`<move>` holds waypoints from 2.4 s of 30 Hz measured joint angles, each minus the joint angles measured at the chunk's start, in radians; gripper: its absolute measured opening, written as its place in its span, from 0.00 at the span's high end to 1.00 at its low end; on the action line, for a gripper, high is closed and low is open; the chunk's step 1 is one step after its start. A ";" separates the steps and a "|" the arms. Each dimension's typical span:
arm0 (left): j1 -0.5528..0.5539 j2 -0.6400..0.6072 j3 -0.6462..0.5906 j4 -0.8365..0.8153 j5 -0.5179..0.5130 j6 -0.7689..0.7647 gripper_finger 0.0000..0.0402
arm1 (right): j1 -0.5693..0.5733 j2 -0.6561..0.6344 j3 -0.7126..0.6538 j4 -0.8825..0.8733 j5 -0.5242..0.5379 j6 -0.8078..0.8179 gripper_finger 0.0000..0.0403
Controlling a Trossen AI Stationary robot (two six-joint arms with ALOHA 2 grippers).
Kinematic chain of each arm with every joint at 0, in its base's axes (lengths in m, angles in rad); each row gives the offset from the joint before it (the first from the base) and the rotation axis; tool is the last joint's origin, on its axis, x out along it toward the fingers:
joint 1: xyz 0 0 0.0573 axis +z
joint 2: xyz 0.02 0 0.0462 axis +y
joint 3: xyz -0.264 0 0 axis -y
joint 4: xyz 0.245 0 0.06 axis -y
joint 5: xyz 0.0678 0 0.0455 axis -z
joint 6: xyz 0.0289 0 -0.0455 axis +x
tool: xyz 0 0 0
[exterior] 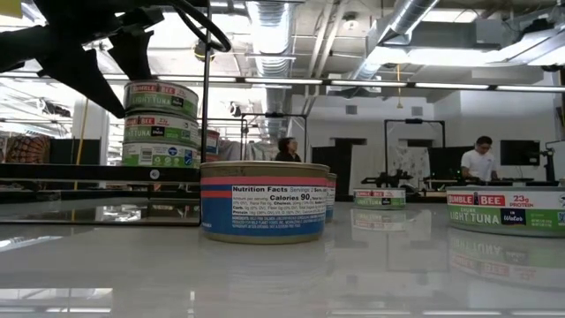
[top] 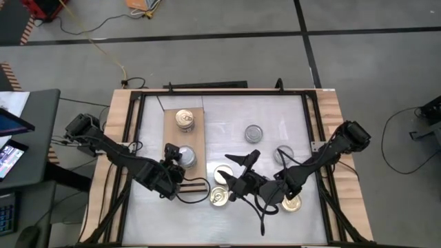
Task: Stack canned seafood by type on shelf
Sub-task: Stack the green tuna can on top of the other green tuna can on the shelf
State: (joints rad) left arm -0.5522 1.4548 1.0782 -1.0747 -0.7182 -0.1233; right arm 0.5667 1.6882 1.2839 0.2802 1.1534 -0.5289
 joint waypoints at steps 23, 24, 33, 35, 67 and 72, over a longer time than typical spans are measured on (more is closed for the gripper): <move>-0.024 -0.011 0.226 -0.313 -0.199 -0.222 0.44 | 0.000 0.000 0.000 -0.012 0.000 0.006 0.20; -0.033 -0.016 0.242 -0.304 -0.240 -0.229 0.44 | 0.000 0.000 0.000 -0.012 0.001 0.006 0.20; -0.193 -0.075 0.247 0.152 -0.727 -0.129 0.44 | 0.016 0.000 0.000 -0.018 0.121 0.000 0.20; -0.194 -0.069 0.241 0.244 -0.715 -0.104 0.44 | 0.014 0.000 0.000 -0.025 0.120 0.037 0.20; 0.024 0.081 0.055 0.967 0.742 0.545 0.44 | 0.010 -0.082 0.000 -0.801 -0.057 1.000 0.20; 0.037 -0.065 -0.073 1.092 0.674 0.510 0.44 | -0.064 -0.081 -0.047 -0.818 -0.088 1.022 0.24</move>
State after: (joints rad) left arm -0.5152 1.3898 1.0049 0.0178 -0.0445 0.3866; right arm 0.5031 1.6074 1.2373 -0.5378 1.0657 0.4928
